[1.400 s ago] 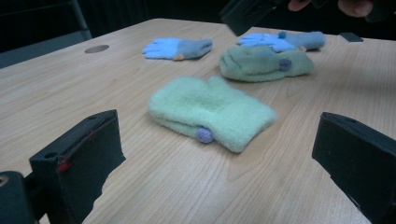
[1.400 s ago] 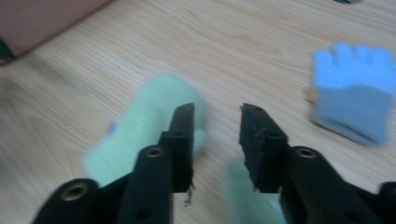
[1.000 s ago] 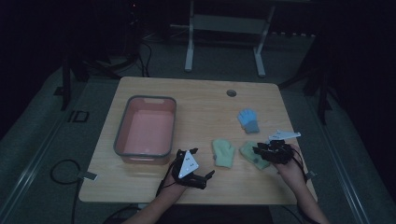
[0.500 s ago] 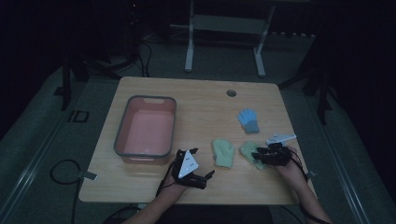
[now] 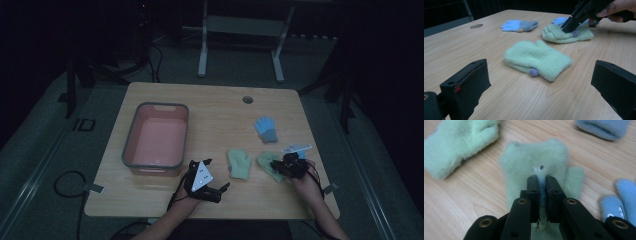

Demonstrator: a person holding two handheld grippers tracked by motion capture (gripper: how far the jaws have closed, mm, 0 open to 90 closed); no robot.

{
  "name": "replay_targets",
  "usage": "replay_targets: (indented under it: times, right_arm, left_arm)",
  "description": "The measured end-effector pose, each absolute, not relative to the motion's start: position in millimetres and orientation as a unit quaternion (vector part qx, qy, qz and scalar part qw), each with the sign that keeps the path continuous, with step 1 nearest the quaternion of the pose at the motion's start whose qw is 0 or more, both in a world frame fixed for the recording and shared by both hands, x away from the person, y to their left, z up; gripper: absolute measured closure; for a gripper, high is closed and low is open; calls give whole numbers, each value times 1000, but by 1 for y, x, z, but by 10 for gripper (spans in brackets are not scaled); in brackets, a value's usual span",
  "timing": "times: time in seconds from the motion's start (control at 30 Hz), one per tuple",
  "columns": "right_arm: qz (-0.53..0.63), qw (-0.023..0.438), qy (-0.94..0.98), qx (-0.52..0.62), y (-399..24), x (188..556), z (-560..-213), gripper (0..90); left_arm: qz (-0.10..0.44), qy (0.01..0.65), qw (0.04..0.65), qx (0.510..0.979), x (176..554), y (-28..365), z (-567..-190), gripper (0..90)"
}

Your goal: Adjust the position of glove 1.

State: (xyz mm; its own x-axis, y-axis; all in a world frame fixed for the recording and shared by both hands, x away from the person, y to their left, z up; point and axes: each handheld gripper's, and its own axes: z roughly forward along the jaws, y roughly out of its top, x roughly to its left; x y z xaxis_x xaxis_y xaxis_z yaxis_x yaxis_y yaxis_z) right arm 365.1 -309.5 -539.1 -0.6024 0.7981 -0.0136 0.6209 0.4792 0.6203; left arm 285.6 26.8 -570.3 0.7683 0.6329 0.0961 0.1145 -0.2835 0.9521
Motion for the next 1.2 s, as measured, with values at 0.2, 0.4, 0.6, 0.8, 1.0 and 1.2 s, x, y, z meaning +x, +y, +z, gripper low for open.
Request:
replay_targets:
  times: [0.2, 0.4, 0.6, 0.8, 1.0, 1.2]
  right_arm:
    - [302, 189, 816, 456, -300, 353, -517, 860]
    - [328, 223, 763, 510, -294, 340, -486, 859]
    - [339, 235, 715, 564, -294, 332, -485, 859]
    - [323, 242, 698, 591, -298, 326, -499, 859]
    - [327, 239, 675, 617, -300, 325, -514, 858]
    - [309, 230, 677, 628, -299, 334, -537, 848]
  left_arm:
    - [235, 245, 547, 765, 286, 27, -570, 19]
    - [235, 245, 548, 765, 286, 28, -570, 19]
    - [234, 246, 548, 764, 286, 28, -570, 19]
    - [235, 245, 548, 764, 286, 28, -570, 19]
    - [235, 248, 550, 762, 286, 28, -570, 19]
    - [234, 246, 549, 763, 286, 28, -570, 19]
